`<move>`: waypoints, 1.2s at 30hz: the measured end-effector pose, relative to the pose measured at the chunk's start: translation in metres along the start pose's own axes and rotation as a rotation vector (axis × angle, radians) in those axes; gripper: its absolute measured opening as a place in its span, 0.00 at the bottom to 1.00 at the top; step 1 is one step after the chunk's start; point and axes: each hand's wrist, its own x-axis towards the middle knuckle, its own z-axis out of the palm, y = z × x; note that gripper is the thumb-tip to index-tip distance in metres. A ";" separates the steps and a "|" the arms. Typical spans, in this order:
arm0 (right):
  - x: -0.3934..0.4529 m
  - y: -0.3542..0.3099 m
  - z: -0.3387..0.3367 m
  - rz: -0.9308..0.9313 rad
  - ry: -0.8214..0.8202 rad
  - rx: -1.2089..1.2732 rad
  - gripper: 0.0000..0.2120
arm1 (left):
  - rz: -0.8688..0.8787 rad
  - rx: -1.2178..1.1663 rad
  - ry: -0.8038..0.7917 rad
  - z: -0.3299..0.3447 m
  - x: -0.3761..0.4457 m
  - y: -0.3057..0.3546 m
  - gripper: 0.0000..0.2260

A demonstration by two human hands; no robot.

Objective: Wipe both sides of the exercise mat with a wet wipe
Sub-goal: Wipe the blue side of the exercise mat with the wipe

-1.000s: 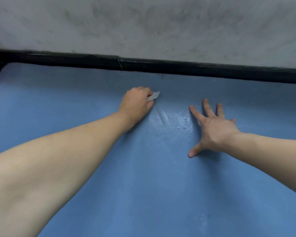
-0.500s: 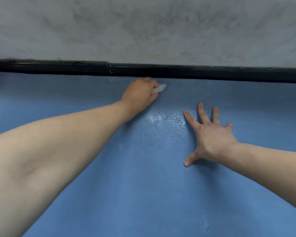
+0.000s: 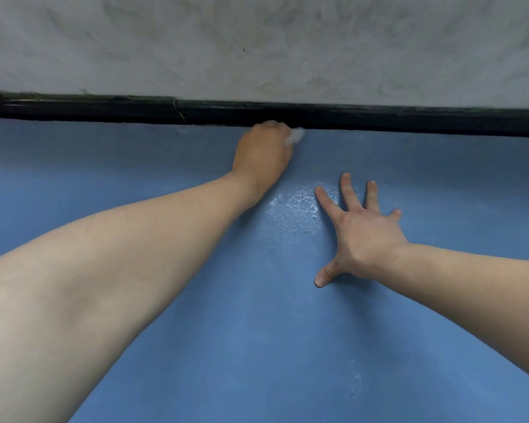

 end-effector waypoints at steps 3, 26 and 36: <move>0.000 0.000 0.001 0.003 0.009 -0.007 0.80 | 0.330 -0.040 -0.132 -0.006 -0.008 -0.003 0.06; -0.009 -0.003 -0.001 0.026 0.023 0.058 0.80 | 0.089 -0.100 -0.096 -0.015 -0.103 0.021 0.04; -0.081 0.005 0.053 0.034 -0.020 0.065 0.81 | 0.359 -0.104 -0.298 -0.019 -0.153 0.046 0.11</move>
